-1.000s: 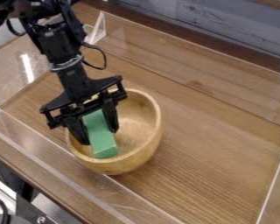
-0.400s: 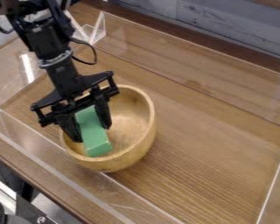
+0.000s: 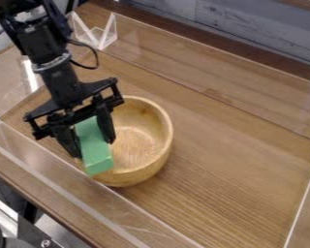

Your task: Remove the green block from inside the brown bowl and put it on the table

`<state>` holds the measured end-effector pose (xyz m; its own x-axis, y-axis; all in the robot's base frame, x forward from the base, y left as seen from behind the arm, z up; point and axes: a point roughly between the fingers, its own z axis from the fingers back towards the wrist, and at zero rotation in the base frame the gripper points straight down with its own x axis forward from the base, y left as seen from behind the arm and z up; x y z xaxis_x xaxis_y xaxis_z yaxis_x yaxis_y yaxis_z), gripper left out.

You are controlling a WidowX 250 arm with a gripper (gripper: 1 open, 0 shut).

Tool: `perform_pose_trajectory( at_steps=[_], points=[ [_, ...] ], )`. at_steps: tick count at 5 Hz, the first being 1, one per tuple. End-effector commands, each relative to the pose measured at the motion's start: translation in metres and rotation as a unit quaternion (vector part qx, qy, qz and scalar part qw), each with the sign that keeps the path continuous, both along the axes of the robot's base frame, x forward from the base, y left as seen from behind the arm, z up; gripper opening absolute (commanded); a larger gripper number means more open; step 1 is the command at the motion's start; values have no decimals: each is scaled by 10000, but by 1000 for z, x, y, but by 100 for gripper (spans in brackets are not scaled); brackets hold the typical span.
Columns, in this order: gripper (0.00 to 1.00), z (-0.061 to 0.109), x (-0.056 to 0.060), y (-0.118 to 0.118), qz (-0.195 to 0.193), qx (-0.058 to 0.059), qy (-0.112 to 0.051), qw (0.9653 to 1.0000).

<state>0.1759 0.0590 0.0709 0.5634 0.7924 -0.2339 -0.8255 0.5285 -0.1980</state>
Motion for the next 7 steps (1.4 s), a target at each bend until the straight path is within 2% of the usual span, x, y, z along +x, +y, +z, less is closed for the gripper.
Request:
perform_pose_trajectory(
  at_steps=[1,5,7],
  points=[
    [0,12,3,5,73,78,-209,9997],
    [0,25,7,-3,168,-48,-272,9995],
    [0,35,9,-2,145,-58,-250,9996]
  ],
)
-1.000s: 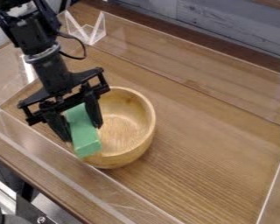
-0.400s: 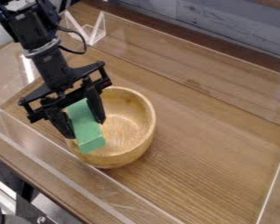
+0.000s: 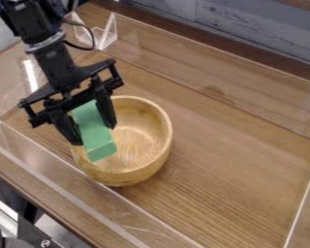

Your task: Remove the green block from inside the brown bowl and put it on the table

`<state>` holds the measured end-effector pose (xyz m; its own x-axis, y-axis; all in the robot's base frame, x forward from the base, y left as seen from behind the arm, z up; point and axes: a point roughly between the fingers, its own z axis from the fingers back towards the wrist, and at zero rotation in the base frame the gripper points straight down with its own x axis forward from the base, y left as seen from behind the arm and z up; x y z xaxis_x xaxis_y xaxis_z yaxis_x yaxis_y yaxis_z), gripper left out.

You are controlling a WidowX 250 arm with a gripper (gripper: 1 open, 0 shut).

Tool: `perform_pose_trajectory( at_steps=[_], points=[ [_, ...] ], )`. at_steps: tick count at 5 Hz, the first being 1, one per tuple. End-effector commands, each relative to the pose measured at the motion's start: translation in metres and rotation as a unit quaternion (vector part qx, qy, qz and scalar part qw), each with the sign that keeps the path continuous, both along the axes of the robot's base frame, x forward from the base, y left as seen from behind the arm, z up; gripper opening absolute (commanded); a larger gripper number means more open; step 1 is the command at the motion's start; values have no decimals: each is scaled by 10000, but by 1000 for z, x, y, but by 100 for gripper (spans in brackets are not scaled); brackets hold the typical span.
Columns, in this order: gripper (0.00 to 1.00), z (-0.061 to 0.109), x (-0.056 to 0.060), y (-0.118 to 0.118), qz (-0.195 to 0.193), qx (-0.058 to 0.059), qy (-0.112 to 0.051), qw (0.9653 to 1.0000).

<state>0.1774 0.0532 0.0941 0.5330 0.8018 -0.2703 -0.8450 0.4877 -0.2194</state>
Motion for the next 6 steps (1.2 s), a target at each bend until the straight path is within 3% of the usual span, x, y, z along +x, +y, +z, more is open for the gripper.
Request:
perform_pose_trajectory(
  at_steps=[1,6],
  points=[
    [0,17,10,4,19,151,-244,9996],
    [0,12,9,1,523,-99,-16,9986]
  ],
)
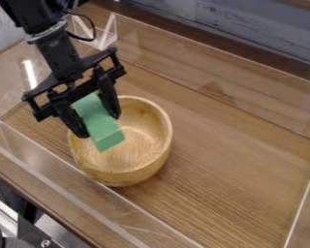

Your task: Remove the green block from inside the brown bowl and put it on the table

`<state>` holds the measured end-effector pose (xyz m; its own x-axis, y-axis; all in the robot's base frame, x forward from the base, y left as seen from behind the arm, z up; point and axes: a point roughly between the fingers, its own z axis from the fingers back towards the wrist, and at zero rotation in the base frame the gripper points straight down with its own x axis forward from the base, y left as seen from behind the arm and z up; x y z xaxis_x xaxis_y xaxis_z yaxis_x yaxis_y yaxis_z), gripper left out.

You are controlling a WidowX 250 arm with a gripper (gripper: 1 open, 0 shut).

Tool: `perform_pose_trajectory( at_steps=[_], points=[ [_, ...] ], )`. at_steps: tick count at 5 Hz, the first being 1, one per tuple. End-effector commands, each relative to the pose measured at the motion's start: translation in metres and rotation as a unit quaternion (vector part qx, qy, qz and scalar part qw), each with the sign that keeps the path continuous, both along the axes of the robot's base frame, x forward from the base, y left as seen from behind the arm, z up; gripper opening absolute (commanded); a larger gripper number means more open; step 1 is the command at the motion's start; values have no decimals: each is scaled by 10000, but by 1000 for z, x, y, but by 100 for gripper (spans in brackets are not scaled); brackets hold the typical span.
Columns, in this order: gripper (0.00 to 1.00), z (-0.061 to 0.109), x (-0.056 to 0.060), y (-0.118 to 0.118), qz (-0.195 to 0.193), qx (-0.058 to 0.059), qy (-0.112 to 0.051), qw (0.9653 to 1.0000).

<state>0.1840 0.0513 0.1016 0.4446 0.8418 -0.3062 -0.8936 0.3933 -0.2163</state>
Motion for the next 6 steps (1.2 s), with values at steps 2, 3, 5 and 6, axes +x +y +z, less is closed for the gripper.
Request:
perform_pose_trajectory(
  at_steps=[2,3,5,6],
  points=[
    [0,-3,2,0,193,-7,-6,9998],
    [0,-6,2,-1,233,-18,37,9997],
    [0,-12,1,-3,290,-35,133,9995],
    [0,-13,1,-3,327,-44,179,9993]
  ],
)
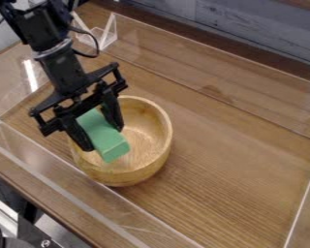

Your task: Remove the green block from inside the brown bowl and put it on the table

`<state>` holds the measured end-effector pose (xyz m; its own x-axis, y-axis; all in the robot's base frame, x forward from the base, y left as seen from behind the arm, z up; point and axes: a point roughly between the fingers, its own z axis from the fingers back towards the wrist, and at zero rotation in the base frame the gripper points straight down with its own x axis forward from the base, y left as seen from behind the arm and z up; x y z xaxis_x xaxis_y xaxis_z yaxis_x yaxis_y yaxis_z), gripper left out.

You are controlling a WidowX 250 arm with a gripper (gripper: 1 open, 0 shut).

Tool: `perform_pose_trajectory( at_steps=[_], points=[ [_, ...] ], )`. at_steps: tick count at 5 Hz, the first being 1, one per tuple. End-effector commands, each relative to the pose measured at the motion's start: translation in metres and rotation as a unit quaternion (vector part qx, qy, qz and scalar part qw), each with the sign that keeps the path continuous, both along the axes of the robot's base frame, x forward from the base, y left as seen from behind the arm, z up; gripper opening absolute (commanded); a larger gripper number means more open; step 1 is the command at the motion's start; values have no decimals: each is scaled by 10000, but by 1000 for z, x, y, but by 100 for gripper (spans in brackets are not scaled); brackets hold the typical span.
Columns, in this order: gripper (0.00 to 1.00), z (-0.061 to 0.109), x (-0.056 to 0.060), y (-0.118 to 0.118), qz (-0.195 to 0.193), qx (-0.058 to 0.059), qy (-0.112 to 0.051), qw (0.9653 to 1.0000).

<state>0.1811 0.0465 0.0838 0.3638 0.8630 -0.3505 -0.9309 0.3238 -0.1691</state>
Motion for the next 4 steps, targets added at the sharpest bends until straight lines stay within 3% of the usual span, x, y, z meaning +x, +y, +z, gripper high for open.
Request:
perform_pose_trajectory(
  at_steps=[1,4],
  points=[
    [0,3,4,1,10,70,-77,9999],
    [0,1,4,1,149,8,58,9999]
  ],
)
